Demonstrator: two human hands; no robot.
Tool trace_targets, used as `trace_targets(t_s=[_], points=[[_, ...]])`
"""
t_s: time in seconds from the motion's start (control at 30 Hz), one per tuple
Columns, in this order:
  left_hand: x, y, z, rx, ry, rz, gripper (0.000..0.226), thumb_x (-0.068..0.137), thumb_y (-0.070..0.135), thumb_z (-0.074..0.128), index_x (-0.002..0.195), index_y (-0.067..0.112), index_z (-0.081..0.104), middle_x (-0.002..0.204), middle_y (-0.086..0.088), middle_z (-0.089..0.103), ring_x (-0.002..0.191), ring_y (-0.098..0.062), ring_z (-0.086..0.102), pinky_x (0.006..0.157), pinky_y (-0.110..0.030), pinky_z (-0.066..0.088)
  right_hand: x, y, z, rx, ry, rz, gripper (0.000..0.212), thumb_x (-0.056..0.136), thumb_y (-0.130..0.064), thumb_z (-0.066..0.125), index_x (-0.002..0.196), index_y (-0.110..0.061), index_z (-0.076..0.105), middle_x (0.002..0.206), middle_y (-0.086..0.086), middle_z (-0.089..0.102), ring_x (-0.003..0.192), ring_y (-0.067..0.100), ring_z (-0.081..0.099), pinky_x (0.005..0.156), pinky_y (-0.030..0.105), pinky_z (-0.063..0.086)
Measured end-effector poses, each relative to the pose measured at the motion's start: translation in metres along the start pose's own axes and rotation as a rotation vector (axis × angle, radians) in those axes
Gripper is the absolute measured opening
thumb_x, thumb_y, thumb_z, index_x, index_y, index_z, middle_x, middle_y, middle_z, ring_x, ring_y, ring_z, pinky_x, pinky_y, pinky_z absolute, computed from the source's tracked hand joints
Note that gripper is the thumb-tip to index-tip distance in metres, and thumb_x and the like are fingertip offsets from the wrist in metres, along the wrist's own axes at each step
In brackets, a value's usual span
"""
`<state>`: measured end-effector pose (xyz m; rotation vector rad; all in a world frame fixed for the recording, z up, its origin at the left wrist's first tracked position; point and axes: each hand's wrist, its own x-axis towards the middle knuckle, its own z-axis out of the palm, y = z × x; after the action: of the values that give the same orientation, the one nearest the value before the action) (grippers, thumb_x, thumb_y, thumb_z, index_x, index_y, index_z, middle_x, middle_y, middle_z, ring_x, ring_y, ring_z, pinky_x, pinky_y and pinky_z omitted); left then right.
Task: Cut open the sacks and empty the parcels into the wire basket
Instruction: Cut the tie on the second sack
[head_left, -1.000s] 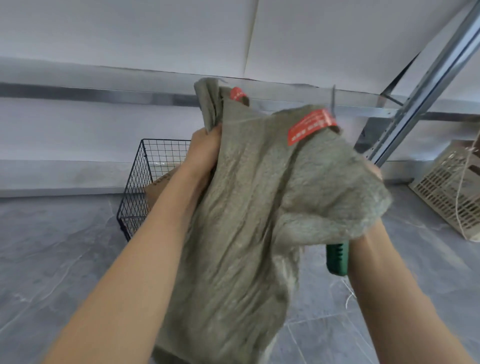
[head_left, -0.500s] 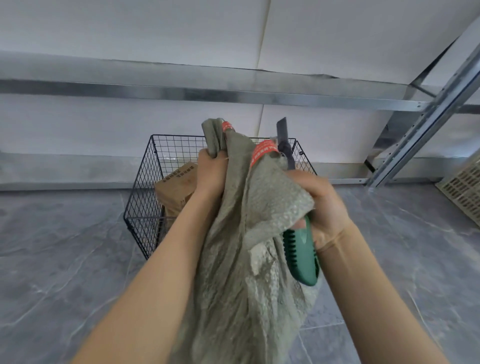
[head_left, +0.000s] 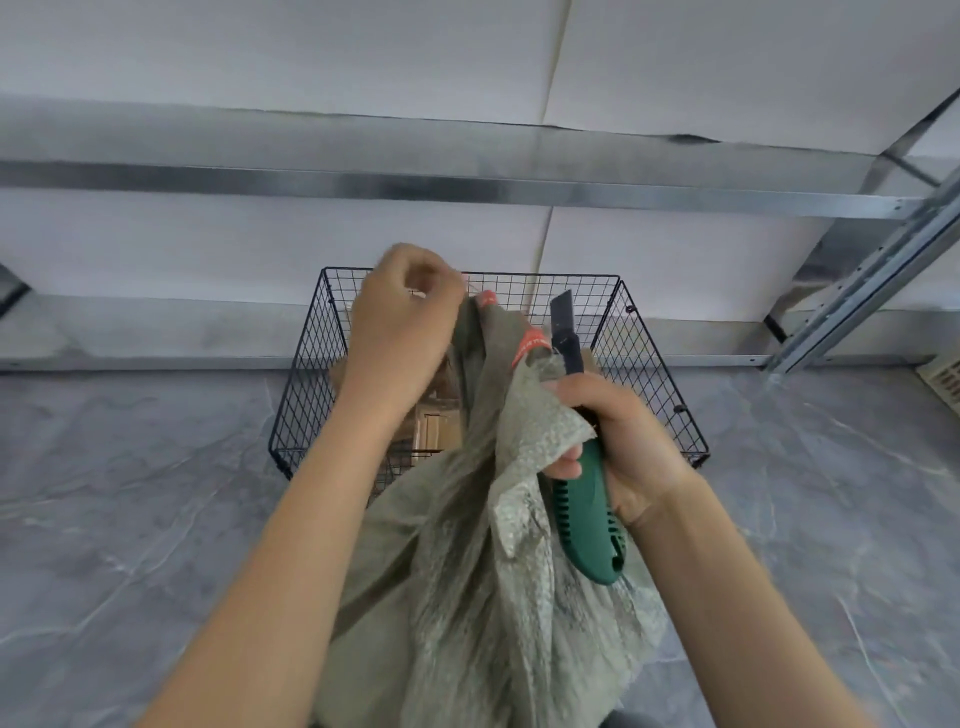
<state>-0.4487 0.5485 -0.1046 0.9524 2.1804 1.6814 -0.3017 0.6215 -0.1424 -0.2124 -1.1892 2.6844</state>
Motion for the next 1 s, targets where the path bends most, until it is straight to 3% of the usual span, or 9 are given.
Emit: trace_targets(t_s=[0.1,0.2,0.27,0.37,0.43,0.57,0.7,0.77,1.0], points=[[-0.016,0.015,-0.003,0.045,-0.324,-0.06,0.025,0.091,0.041,0.052,0.087,0.019,0.063,0.084,0.005,0.064,0.075,-0.003,0.06,0.067,-0.019,0.043,-0.002,-0.005,0.001,-0.086,0.107,0.0,0.014,0.075,-0.01,0.059,0.065,-0.002,0.052,0.044,0.004,0.041,0.035,0.011,0.037,0.034,0.018,0.036],[-0.031,0.018,0.0,0.149,-0.55,-0.117,0.05,0.087,0.061,0.045,0.094,0.016,0.067,0.092,-0.003,0.069,0.085,-0.014,0.065,0.081,-0.034,0.05,-0.005,-0.008,0.001,-0.153,0.18,-0.007,0.015,0.079,-0.008,0.053,0.065,-0.002,0.053,0.044,0.004,0.039,0.034,0.012,0.035,0.034,0.019,0.035],[-0.04,0.018,0.003,0.055,-0.663,-0.182,0.046,0.089,0.057,0.047,0.097,0.018,0.069,0.088,0.0,0.074,0.084,-0.013,0.07,0.091,-0.039,0.05,-0.01,-0.011,0.003,-0.195,0.21,-0.016,0.014,0.079,-0.009,0.052,0.068,-0.001,0.054,0.043,0.005,0.039,0.035,0.013,0.035,0.035,0.02,0.033],[-0.048,0.017,0.009,-0.082,-0.755,-0.295,0.032,0.095,0.036,0.05,0.097,0.014,0.072,0.082,-0.002,0.076,0.08,-0.011,0.072,0.087,-0.029,0.052,-0.021,-0.015,0.002,-0.297,0.227,-0.016,0.018,0.081,-0.008,0.052,0.064,-0.003,0.054,0.044,0.006,0.038,0.036,0.016,0.034,0.037,0.023,0.031],[-0.05,0.015,0.015,-0.072,-0.751,-0.294,0.031,0.093,0.03,0.052,0.098,0.005,0.07,0.085,-0.012,0.074,0.085,-0.02,0.071,0.084,-0.029,0.053,-0.03,-0.016,0.001,-0.358,0.251,0.01,0.019,0.082,-0.008,0.052,0.063,-0.005,0.051,0.044,0.006,0.037,0.036,0.017,0.033,0.039,0.024,0.031],[-0.054,0.016,0.028,-0.026,-0.769,-0.253,0.047,0.077,0.038,0.05,0.095,-0.004,0.061,0.091,-0.027,0.061,0.088,-0.037,0.062,0.091,-0.053,0.046,-0.047,-0.022,0.0,-0.397,0.329,0.045,0.02,0.089,0.001,0.05,0.07,-0.005,0.048,0.044,0.006,0.036,0.036,0.016,0.032,0.037,0.024,0.029],[-0.06,0.012,0.042,-0.034,-0.663,-0.246,0.041,0.077,0.031,0.049,0.086,-0.007,0.059,0.075,-0.02,0.054,0.071,-0.02,0.05,0.071,-0.039,0.037,-0.06,-0.029,-0.001,-0.423,0.363,0.058,0.021,0.089,0.003,0.047,0.069,-0.005,0.047,0.044,0.006,0.037,0.036,0.014,0.034,0.037,0.023,0.029],[-0.065,0.012,0.048,-0.012,-0.568,-0.211,0.029,0.085,0.022,0.05,0.087,-0.003,0.064,0.082,-0.026,0.062,0.071,-0.021,0.055,0.068,-0.036,0.039,-0.065,-0.033,0.001,-0.452,0.381,0.075,0.019,0.09,0.004,0.046,0.073,-0.004,0.048,0.046,0.005,0.038,0.036,0.014,0.035,0.037,0.024,0.03],[-0.085,0.013,0.063,0.085,-0.229,-0.032,0.021,0.083,0.019,0.06,0.066,0.006,0.059,0.055,-0.003,0.051,0.054,-0.019,0.043,0.054,-0.035,0.034,-0.084,-0.037,0.005,-0.587,0.524,0.151,0.015,0.093,-0.002,0.047,0.079,-0.007,0.047,0.052,0.007,0.039,0.04,0.016,0.035,0.039,0.025,0.033]])
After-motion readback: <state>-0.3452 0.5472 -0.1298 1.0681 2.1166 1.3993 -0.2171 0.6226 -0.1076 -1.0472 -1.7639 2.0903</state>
